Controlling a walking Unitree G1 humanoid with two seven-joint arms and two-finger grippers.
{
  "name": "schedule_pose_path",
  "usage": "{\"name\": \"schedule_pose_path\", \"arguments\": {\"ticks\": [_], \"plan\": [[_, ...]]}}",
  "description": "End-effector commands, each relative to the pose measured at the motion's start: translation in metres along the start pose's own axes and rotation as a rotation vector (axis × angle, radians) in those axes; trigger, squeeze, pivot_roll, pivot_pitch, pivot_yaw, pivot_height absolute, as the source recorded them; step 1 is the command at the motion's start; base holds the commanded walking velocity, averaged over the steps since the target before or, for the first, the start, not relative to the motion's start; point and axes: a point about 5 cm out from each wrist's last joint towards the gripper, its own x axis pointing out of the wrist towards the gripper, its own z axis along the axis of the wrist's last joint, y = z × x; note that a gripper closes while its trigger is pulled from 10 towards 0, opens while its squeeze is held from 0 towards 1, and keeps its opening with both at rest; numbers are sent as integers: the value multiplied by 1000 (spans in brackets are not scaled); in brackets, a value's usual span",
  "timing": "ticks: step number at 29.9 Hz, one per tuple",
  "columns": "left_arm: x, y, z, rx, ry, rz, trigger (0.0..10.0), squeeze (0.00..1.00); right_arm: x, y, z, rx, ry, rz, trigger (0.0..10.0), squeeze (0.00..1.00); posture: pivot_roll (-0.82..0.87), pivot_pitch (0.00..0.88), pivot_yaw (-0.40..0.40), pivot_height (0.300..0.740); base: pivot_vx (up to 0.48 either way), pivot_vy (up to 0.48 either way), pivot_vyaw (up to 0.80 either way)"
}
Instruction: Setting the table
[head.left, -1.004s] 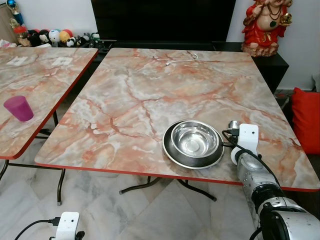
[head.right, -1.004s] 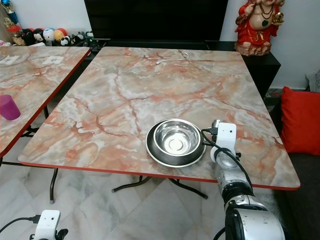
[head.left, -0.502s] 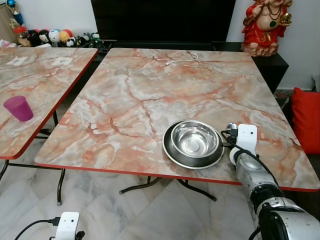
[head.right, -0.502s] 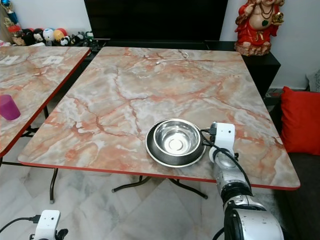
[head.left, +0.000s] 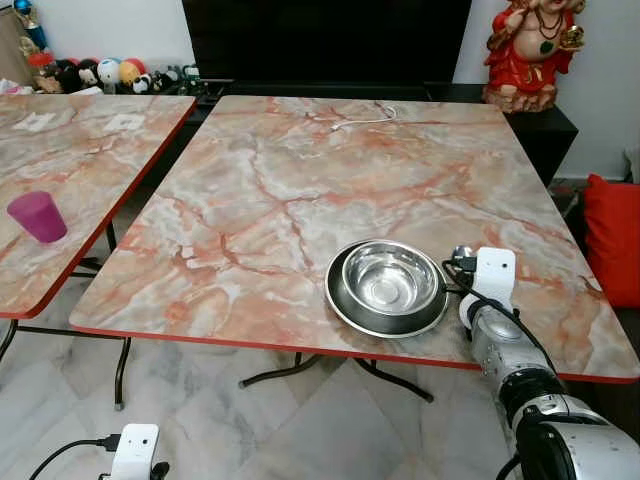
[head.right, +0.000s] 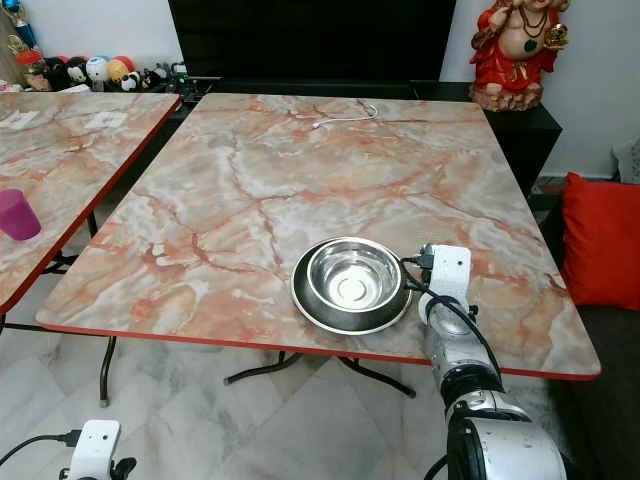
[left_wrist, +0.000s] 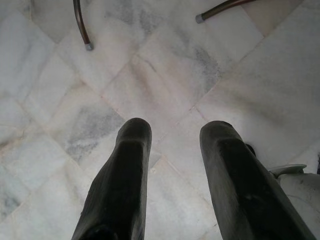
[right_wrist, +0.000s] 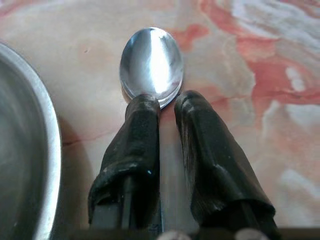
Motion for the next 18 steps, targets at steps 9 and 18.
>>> {"name": "schedule_pose_path", "arguments": {"ticks": [9, 18], "plan": [[-1, 3, -4, 4, 15, 7, 10000, 0, 1, 2, 21, 36, -108, -6, 10000, 0, 72, 28, 6, 740, 0, 0, 0], [-1, 3, -4, 4, 16, 8, 10000, 0, -9, -7, 53, 70, -400, -69, 10000, 0, 71, 31, 5, 740, 0, 0, 0]]}}
